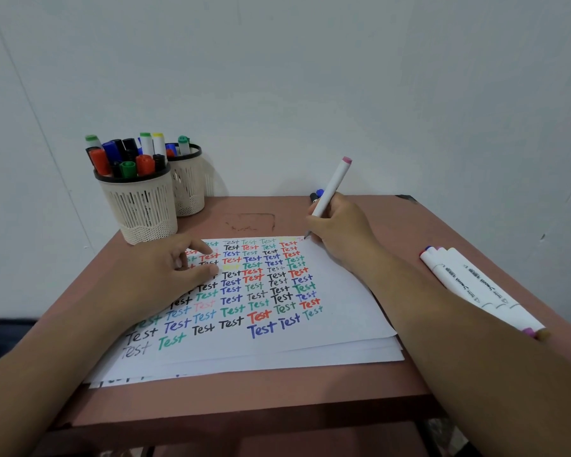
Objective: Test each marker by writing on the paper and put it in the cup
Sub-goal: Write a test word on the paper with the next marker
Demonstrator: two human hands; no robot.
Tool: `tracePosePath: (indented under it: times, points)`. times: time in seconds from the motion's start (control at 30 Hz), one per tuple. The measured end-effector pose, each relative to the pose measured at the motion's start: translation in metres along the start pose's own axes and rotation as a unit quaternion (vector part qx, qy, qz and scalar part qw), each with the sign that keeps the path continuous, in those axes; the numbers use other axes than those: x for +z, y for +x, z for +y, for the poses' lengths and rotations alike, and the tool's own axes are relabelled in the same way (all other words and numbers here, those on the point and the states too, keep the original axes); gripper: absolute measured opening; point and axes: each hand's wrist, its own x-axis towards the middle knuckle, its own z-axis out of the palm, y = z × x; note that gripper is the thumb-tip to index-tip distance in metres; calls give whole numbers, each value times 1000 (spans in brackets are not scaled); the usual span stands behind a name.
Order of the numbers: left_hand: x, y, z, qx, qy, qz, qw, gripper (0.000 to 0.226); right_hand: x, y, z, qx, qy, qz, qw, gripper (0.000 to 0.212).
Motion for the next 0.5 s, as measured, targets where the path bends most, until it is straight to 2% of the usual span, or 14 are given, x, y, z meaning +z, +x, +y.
tracePosePath:
  times: [0.5]
  points:
    - [-2, -2, 3, -1, -24, -2, 1000, 26, -2, -1, -1, 3, 5, 20, 1000, 14]
